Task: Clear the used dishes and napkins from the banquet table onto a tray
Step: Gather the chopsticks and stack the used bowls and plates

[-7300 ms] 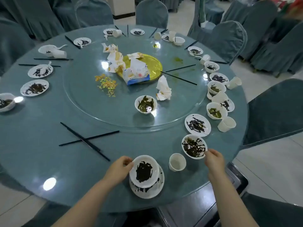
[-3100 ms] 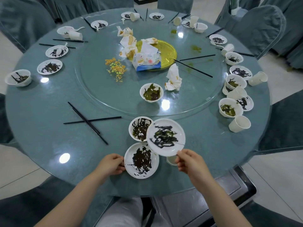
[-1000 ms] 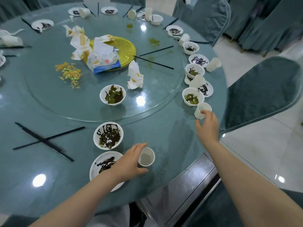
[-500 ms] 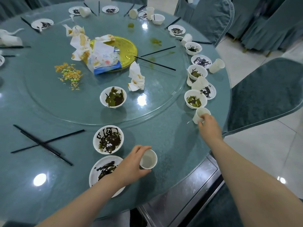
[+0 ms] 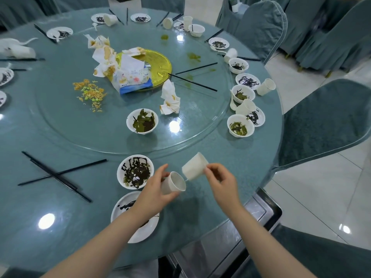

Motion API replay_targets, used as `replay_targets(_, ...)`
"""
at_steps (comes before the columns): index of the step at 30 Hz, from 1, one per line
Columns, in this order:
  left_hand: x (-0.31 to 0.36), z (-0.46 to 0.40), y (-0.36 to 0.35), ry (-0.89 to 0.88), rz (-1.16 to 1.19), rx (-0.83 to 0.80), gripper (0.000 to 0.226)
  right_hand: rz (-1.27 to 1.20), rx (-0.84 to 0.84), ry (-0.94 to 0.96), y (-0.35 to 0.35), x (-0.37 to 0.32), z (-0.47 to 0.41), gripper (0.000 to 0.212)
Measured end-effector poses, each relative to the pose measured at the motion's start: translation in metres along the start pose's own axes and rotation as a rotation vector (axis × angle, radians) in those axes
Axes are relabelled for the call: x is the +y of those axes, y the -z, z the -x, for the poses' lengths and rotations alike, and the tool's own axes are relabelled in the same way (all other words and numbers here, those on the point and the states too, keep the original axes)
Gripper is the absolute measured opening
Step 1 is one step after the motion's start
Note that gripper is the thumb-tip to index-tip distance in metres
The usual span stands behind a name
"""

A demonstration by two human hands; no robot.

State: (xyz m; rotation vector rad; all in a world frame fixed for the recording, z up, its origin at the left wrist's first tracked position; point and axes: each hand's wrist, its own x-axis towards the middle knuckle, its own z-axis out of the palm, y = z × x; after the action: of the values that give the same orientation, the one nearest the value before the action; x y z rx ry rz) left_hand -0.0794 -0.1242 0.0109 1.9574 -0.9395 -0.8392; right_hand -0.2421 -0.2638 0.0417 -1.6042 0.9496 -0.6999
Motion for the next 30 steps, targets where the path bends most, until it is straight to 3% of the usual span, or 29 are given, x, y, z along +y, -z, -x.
replay_targets(10,0.006,-0.003,0.006,-0.054,-0.011,0.059,0.076,0.033,-0.173,-0.009,-0.043,0.006,0.029,0.027)
replay_targets(14,0.008,-0.003,0.007,-0.081,-0.032,0.049,0.076,0.086,-0.166,0.020,-0.044,0.007,0.028,0.013)
replay_targets(20,0.011,-0.003,0.007,-0.089,-0.050,0.025,0.074,0.001,-0.244,-0.141,-0.047,0.004,0.018,0.048)
replay_targets(25,0.020,-0.006,0.004,-0.088,-0.107,0.097,0.066,0.068,-0.255,-0.132,-0.050,0.002,0.011,0.042)
replay_targets(30,0.017,-0.012,0.003,-0.072,-0.074,-0.005,0.074,0.182,-0.260,-0.090,-0.048,0.004,-0.001,0.048)
